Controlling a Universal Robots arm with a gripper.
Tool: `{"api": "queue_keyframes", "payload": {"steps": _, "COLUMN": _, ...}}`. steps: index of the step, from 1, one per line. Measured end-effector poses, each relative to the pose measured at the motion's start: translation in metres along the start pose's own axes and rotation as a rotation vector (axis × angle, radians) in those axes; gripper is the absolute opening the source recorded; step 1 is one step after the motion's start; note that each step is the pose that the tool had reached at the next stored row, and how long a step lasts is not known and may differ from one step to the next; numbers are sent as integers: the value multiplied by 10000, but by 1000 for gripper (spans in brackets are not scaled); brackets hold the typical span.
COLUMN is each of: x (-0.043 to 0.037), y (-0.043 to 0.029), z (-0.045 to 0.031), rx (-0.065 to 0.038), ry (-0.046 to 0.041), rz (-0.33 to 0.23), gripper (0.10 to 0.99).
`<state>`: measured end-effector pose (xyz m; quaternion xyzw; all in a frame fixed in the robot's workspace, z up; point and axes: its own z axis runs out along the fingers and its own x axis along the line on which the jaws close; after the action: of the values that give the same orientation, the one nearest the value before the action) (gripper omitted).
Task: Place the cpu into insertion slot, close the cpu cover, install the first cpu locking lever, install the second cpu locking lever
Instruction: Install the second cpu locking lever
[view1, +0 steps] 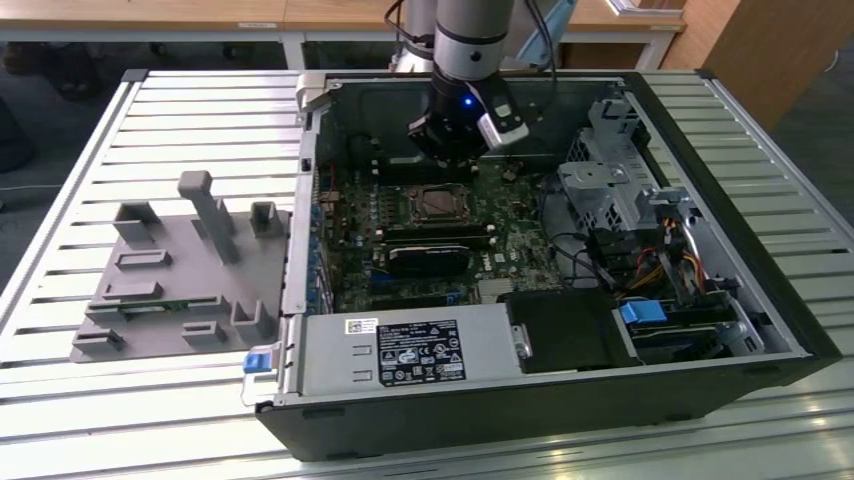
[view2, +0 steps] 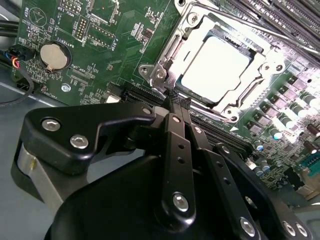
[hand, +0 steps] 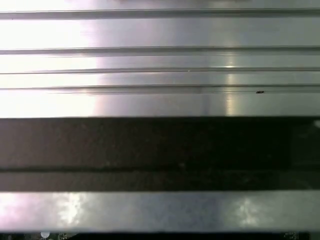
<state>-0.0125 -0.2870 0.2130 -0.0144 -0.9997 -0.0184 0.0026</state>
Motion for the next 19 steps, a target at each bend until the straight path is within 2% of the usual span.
{"api": "queue_keyframes", "payload": {"steps": 10, "x": -3, "y": -46, "z": -1, "rx": -1, "ry": 0, "rz": 0, "gripper": 118}}
{"api": "queue_keyframes", "payload": {"steps": 19, "x": -5, "y": -121, "z": -7, "rx": -2, "ry": 1, "rz": 1, "gripper": 118}}
